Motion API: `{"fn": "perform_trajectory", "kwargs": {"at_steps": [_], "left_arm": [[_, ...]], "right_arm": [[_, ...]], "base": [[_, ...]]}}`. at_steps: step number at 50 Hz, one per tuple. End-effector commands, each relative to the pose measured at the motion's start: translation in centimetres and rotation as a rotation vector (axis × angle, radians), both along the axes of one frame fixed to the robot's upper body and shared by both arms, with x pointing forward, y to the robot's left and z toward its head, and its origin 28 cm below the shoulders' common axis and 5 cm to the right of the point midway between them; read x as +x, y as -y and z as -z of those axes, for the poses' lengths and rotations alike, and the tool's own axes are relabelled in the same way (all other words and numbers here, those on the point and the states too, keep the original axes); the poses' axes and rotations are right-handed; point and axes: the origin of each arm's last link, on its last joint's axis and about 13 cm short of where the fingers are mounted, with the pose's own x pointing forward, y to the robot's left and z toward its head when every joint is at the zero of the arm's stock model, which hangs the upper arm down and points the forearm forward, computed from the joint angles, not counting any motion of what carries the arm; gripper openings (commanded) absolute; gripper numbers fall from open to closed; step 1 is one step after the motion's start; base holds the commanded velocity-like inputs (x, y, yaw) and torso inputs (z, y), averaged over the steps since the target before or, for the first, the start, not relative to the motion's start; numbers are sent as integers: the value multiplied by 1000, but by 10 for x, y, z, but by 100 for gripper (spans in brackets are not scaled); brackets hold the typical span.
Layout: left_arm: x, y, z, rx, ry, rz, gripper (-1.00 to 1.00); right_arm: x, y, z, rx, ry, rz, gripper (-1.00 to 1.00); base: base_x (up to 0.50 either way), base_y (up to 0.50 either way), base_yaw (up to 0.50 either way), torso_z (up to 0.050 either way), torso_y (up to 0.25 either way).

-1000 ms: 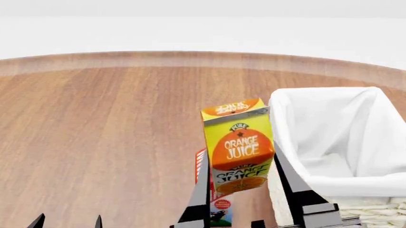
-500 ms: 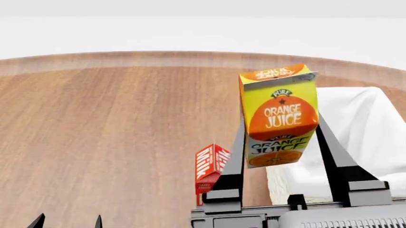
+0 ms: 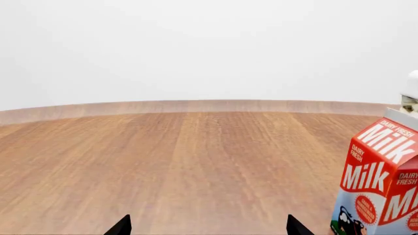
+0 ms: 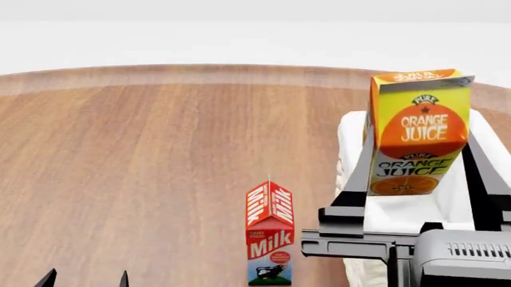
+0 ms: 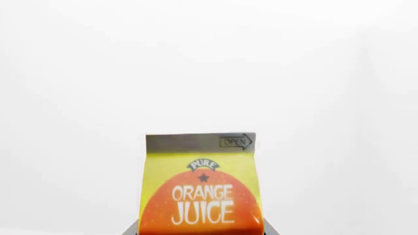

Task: Pick up the orange juice, and put it in the basket.

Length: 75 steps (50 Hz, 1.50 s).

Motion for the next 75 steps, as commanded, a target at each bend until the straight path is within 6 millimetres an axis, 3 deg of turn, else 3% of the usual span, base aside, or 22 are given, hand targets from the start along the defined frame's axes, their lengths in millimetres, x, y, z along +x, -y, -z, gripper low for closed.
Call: {"fn": "perform_trajectory", "kwargs": {"at_steps": [1,29,39,75], "left_arm": [[0,0,0,0,0,0,100],[0,0,0,0,0,0,100],[0,0,0,0,0,0,100],[0,0,0,0,0,0,100]], "right_arm": [[17,15,4,-8,0,77,-100],[82,24,33,10,-98,124,-100],[93,26,47,21,-141,170,-100],[127,34,67,32,-201,249,-100]], "base": [[0,0,0,0,0],[0,0,0,0,1],[0,0,0,0,1],[0,0,0,0,1]]}}
